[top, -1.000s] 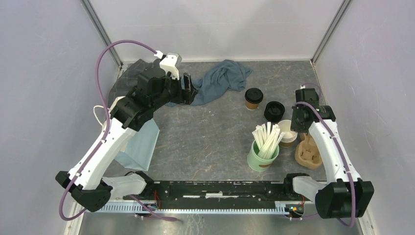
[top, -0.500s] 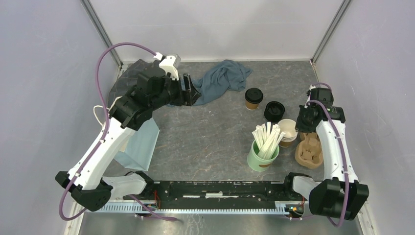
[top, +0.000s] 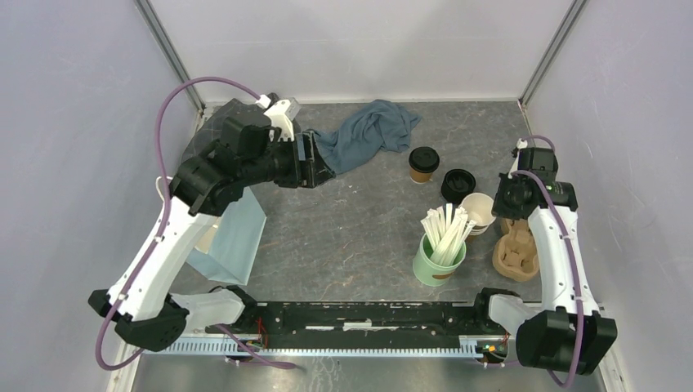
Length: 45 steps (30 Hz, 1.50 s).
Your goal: Pack the takeout coffee
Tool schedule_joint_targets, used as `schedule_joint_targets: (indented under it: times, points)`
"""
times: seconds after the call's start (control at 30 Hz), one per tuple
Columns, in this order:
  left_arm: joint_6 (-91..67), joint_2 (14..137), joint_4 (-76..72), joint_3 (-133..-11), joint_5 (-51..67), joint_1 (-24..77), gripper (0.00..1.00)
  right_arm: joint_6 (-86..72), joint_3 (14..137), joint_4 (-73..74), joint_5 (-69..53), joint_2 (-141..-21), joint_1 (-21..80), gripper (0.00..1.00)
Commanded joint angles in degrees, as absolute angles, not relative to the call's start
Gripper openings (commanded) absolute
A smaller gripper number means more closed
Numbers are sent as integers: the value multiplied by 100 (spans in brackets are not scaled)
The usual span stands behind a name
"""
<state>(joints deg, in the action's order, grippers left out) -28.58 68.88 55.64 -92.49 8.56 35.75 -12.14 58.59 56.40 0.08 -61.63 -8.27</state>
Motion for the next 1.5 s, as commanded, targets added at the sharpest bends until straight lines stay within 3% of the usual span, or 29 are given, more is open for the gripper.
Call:
schedule_joint_targets:
  times: [0.0,0.3,0.43,0.6,0.73,1.03,1.47]
  points:
    - [-3179,6574,5919,-9444,1087,3568,76,-1351,6649,5782,424,-6083,-861,0]
    - [-3041,6920,5928,-9697,1109,3569,77,-1429,8584,7030,859,-6308,-861,0]
    - [-2817,7281,5903,-9943,1023,3568,77,-1285,9521,6529,-417,-6494,-849,0]
    - [-2690,7396,5422,-9885,654,3568,77,-1892,8717,4770,-2249,-6673,-310,0]
    - [-2614,7337,4857,-9791,471,3568,77,-1924,8723,4634,-1898,-7536,1091,0]
    - [-1871,7330,3988,-9310,237,3571,78,-808,9385,5304,-1071,-9645,3140,0]
    - [-1260,6975,3698,-8549,-225,3532,78,-1204,8326,4748,-500,-9817,3853,1]
